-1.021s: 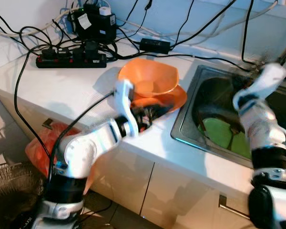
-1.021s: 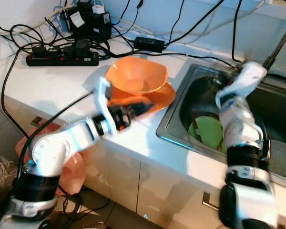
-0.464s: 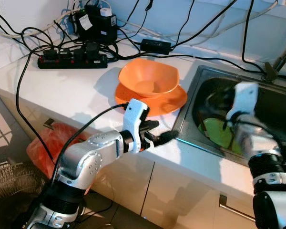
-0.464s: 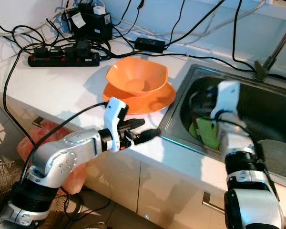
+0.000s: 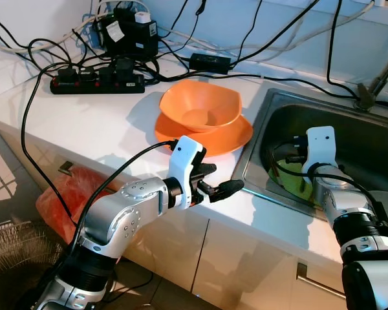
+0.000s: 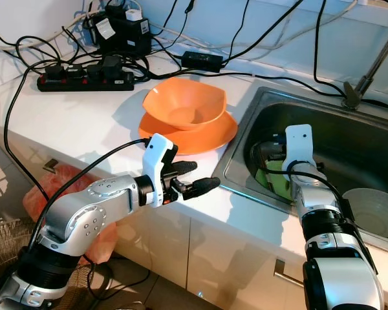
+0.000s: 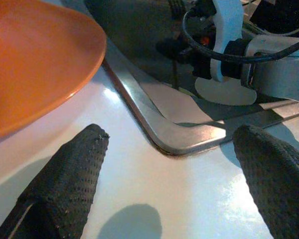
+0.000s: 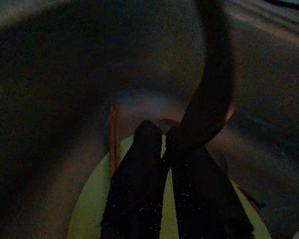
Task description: Kitchen organization
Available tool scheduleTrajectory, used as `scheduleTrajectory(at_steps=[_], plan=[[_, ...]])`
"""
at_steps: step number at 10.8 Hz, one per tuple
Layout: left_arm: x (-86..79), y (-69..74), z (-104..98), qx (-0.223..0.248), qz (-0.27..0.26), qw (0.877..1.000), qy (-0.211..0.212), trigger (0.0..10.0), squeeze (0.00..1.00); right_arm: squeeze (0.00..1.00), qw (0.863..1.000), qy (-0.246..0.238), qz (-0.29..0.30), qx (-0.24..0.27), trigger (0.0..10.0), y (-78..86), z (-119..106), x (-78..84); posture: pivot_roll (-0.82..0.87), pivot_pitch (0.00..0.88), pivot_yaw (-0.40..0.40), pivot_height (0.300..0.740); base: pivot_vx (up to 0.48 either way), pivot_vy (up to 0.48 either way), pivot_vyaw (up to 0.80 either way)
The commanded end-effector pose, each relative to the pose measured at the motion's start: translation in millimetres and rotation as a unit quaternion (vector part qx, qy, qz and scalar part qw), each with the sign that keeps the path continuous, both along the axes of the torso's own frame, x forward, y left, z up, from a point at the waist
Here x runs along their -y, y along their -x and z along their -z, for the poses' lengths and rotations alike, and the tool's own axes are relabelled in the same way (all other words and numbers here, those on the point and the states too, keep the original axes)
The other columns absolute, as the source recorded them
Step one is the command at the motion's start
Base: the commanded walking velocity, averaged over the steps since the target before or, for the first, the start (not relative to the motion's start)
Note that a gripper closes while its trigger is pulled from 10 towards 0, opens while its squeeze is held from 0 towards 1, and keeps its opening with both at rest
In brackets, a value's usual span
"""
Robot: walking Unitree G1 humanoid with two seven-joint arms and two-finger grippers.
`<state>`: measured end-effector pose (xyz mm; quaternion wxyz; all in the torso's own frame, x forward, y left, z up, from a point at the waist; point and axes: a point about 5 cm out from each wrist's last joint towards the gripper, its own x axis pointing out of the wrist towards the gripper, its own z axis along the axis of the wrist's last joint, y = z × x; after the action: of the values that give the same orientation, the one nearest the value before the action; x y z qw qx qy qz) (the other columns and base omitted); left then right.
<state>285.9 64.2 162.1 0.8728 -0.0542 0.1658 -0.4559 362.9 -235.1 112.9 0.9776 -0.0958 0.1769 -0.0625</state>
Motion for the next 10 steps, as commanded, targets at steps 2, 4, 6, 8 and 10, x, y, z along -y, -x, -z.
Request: scheduleTrajectory(at_steps=[2,4,6,8,10], plan=[[3.1,1.6,-3.6,0.023,0.013,1.000,-0.006,10.0,1.00,1.00,1.000,0.001,0.001,-0.009,10.0,-0.4,1.2,1.0,0.08,0.015,-0.029,0.740,0.000,0.000,0.00],[2.9,0.8,-3.5,0.032,0.013,0.999,-0.010,10.0,1.00,1.00,1.000,-0.002,-0.003,-0.008,10.0,-1.8,0.3,-2.6,0.08,0.012,-0.030,0.740,0.000,0.000,0.00],[2.3,-0.9,-5.2,0.048,0.008,0.999,-0.014,10.0,1.00,1.00,1.000,-0.005,-0.003,-0.005,10.0,-2.1,0.1,-3.5,0.08,0.010,-0.029,0.740,0.000,0.000,0.00],[-3.8,-20.0,-33.6,0.141,-0.067,0.988,0.017,10.0,1.00,1.00,0.999,0.000,0.013,0.037,10.0,-6.0,-14.9,-0.7,0.08,0.008,-0.027,0.740,0.000,0.000,0.00],[-13.9,-31.7,-48.4,0.194,-0.113,0.974,0.015,10.0,1.00,1.00,0.996,-0.002,0.012,0.084,10.0,-10.0,-31.0,-2.5,0.08,0.004,-0.026,0.740,0.000,0.000,0.00]])
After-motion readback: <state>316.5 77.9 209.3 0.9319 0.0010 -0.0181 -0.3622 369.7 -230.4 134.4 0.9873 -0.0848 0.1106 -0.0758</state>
